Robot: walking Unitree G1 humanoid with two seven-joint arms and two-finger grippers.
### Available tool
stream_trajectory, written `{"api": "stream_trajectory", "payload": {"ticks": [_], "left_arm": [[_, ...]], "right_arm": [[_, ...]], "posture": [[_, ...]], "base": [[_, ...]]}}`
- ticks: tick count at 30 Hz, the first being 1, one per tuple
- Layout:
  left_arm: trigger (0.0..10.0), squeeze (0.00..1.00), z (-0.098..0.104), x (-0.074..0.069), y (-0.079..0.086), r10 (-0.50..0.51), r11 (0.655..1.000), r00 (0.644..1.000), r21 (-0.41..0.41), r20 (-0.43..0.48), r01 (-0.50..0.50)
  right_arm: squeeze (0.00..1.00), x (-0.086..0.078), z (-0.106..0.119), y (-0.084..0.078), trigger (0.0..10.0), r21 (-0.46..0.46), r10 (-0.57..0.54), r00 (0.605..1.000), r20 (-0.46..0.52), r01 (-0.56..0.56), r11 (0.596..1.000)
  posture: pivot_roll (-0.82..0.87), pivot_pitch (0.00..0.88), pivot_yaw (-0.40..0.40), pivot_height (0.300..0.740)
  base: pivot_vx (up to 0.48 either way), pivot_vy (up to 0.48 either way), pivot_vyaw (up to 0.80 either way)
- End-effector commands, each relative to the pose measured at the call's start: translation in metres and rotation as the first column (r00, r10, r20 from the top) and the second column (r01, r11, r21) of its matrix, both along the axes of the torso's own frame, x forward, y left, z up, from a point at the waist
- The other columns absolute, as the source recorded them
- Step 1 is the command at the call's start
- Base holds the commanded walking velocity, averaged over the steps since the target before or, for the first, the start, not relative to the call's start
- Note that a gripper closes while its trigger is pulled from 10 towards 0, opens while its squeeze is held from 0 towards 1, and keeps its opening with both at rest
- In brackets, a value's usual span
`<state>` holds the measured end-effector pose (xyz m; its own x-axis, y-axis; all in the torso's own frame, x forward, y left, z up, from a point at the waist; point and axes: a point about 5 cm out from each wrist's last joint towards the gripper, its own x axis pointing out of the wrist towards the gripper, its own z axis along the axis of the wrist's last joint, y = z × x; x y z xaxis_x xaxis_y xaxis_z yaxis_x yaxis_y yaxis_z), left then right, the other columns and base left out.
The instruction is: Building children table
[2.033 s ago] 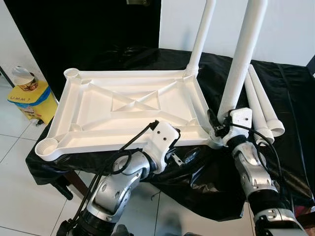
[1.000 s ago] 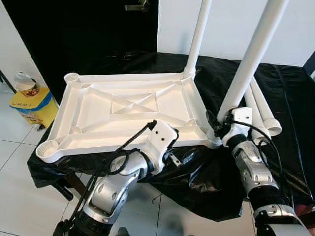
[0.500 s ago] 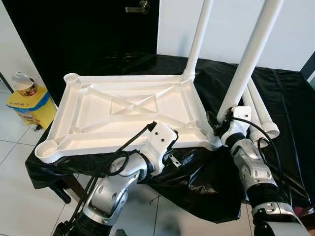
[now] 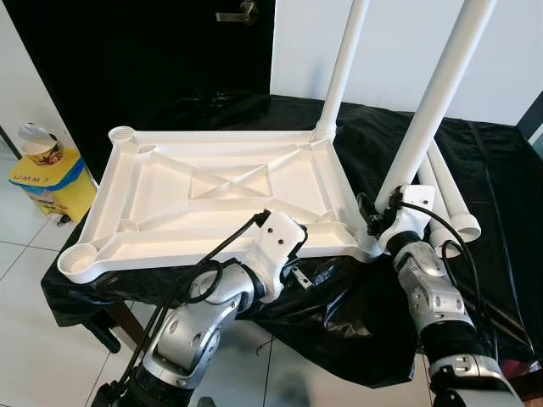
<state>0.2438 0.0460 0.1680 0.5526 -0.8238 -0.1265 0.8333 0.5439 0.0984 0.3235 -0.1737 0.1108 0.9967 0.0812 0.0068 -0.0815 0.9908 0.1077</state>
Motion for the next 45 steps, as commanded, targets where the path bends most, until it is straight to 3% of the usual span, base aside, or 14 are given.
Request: {"api": "stream_trajectory", "payload": {"ticks": [1,11,17,29,35,36,38,40,43,45], "left_arm": [[10.0,0.0,0.001,-0.003,-0.003,-0.017,1.0,1.0,-0.006,-0.005,0.017],[10.0,0.0,0.001,-0.003,-0.003,-0.018,1.0,1.0,-0.005,-0.003,0.018],[10.0,0.0,0.002,-0.002,-0.003,-0.018,1.0,1.0,-0.006,0.001,0.018],[10.0,0.0,0.003,-0.001,-0.003,-0.023,1.0,1.0,-0.004,0.005,0.023],[10.0,0.0,0.004,0.0,-0.004,-0.023,1.0,1.0,-0.009,0.006,0.023],[10.0,0.0,0.004,0.001,-0.005,-0.024,1.0,1.0,-0.011,0.007,0.024],[10.0,0.0,0.004,0.001,-0.005,-0.024,1.0,1.0,-0.011,0.007,0.024],[10.0,0.0,0.004,0.001,-0.006,-0.026,1.0,1.0,-0.015,0.008,0.026],[10.0,0.0,0.004,0.002,-0.006,-0.026,0.999,1.0,-0.017,0.009,0.027],[10.0,0.0,0.004,0.002,-0.007,-0.027,0.999,1.0,-0.02,0.009,0.027]], "right_arm": [[0.0,-0.026,-0.048,0.008,10.0,0.004,-0.087,0.979,-0.184,0.089,0.996],[0.0,-0.036,-0.044,0.009,10.0,-0.029,-0.352,0.925,-0.14,0.352,0.936],[0.0,-0.037,-0.043,0.023,10.0,0.017,-0.336,0.931,-0.144,0.342,0.94],[0.0,-0.039,-0.037,0.019,10.0,0.081,-0.395,0.91,-0.128,0.406,0.91],[0.0,-0.034,-0.024,0.017,10.0,0.074,-0.328,0.944,-0.032,0.329,0.941],[1.0,-0.031,-0.019,0.014,10.0,0.07,-0.3,0.954,0.001,0.3,0.951],[1.0,-0.031,-0.019,0.014,10.0,0.07,-0.3,0.954,0.001,0.3,0.951],[1.0,-0.026,-0.007,0.007,10.0,0.066,-0.227,0.971,0.071,0.222,0.973],[1.0,-0.024,-0.002,0.005,10.0,0.061,-0.18,0.978,0.101,0.175,0.983],[0.95,-0.022,0.002,0.003,10.0,0.061,-0.121,0.986,0.117,0.114,0.992]], "posture": [[0.12,0.049,-0.047,0.74],[0.13,0.043,-0.048,0.74],[0.13,0.04,-0.044,0.74],[0.12,0.047,-0.03,0.74],[0.1,0.051,-0.029,0.74],[0.1,0.051,-0.029,0.74],[0.1,0.051,-0.029,0.74],[0.09,0.052,-0.032,0.74],[0.09,0.053,-0.034,0.74],[0.09,0.054,-0.035,0.74]], "base": [[0.0,0.0,0.0],[0.0,0.0,0.0],[0.0,0.0,0.0],[0.0,0.0,0.0],[0.0,0.0,0.0],[0.0,0.0,0.0],[0.0,0.0,0.0],[0.0,0.0,0.0],[0.0,0.0,0.0],[0.0,0.0,0.0]]}}
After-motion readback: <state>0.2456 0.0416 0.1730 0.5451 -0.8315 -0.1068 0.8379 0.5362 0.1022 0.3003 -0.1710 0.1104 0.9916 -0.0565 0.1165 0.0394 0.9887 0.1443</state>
